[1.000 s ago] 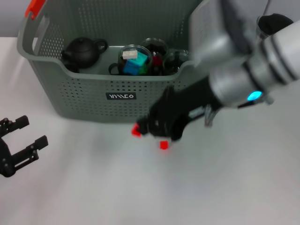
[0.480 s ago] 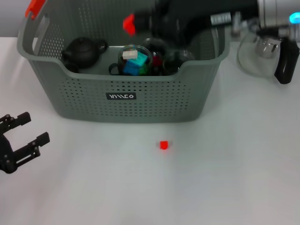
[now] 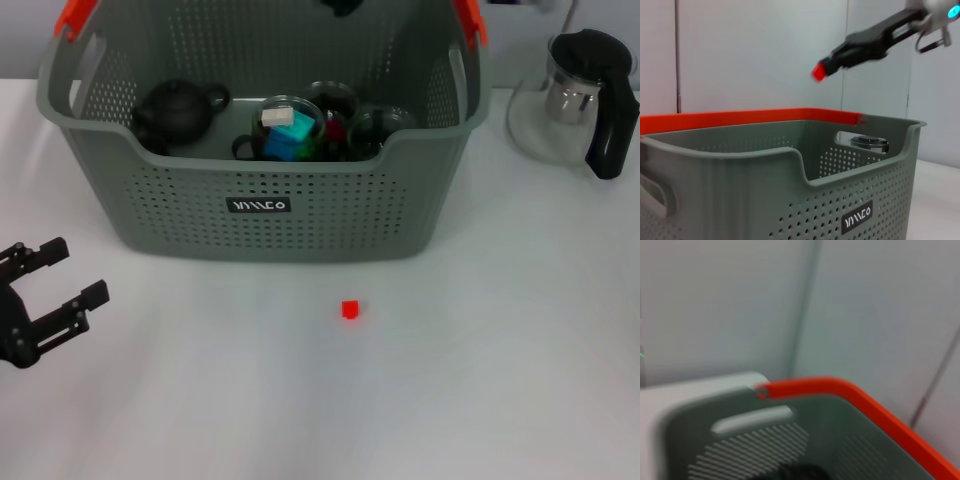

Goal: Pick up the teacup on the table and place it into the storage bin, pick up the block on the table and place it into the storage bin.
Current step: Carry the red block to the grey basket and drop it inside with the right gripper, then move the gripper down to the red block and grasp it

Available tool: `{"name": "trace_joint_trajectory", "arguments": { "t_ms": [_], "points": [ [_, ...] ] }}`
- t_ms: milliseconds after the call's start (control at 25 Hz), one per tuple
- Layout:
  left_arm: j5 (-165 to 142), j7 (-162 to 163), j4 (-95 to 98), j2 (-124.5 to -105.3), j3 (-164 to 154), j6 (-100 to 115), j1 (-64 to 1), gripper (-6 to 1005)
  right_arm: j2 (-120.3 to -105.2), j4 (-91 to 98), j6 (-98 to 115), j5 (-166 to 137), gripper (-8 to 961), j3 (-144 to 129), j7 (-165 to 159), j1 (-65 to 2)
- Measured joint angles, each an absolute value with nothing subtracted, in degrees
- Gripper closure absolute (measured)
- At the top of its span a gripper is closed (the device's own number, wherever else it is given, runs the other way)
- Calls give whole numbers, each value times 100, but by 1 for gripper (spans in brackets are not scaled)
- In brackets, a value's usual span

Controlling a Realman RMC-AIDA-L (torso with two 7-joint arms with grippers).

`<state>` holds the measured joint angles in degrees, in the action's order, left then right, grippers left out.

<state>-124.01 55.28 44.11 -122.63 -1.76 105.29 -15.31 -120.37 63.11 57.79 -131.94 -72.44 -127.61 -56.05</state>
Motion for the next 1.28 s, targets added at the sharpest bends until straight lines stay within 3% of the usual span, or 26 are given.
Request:
{"name": "trace_joint_trajectory", "arguments": {
  "t_ms": [400, 800, 960, 1080, 1280],
  "points": [
    [-12401, 5524, 4308, -12257, -200, 10454, -1580, 296, -12041, 3811, 4703, -13897, 768, -7763, -13409, -6875],
    [-12438, 5500, 4280, -12274, -184, 10432, -1594, 297, -12036, 3748, 4759, -13912, 706, -7861, -13575, -6900],
    [-12430, 5500, 4279, -12293, -178, 10433, -1567, 296, -12051, 4694, 4729, -13565, 681, -7751, -13651, -6358],
    [-12411, 5501, 4280, -12295, -181, 10436, -1559, 296, -12048, 5938, 4729, -12452, 428, -7770, -13324, -5413],
    [-12421, 5494, 4225, -12303, -182, 10409, -1568, 297, -12018, 6836, 5434, -9857, 219, -7725, -11415, -3910]
  ]
}}
